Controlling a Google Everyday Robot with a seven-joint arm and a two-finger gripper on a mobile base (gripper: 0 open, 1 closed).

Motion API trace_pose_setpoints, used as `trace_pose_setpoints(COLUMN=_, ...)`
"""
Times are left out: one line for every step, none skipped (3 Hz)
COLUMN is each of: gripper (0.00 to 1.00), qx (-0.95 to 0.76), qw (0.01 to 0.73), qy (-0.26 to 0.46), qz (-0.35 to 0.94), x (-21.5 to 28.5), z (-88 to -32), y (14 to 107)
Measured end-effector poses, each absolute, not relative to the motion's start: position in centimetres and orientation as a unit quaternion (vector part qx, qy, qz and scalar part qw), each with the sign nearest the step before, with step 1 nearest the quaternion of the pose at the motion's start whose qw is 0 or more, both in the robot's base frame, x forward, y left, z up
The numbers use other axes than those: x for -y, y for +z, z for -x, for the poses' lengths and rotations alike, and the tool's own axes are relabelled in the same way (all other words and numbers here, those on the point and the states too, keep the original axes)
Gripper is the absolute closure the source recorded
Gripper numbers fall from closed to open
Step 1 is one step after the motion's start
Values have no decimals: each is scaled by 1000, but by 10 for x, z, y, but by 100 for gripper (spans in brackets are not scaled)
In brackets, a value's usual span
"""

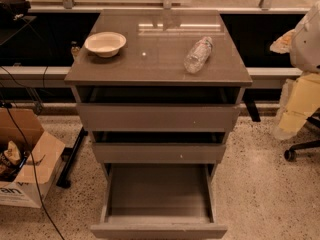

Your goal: Close bottom drawer

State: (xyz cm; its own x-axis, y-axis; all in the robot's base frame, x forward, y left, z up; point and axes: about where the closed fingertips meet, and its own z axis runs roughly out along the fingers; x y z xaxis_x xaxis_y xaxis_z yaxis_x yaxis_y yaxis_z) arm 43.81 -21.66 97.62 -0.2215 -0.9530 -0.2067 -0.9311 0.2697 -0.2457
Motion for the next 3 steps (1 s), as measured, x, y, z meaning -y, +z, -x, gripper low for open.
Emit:
trace_pose_setpoints(gripper=1, qx=-781, qw=160, qy=-35, qz=603, x=216, z=-438, y=977)
trace_pose_setpoints(gripper=22, qx=-780, qw=164, qy=-38, qz=603, x=216, z=-438, y=979)
trace_pose_setpoints(gripper=53, qx=-770, qw=173, qy=-5, qz=614, x=194, z=-431, y=940)
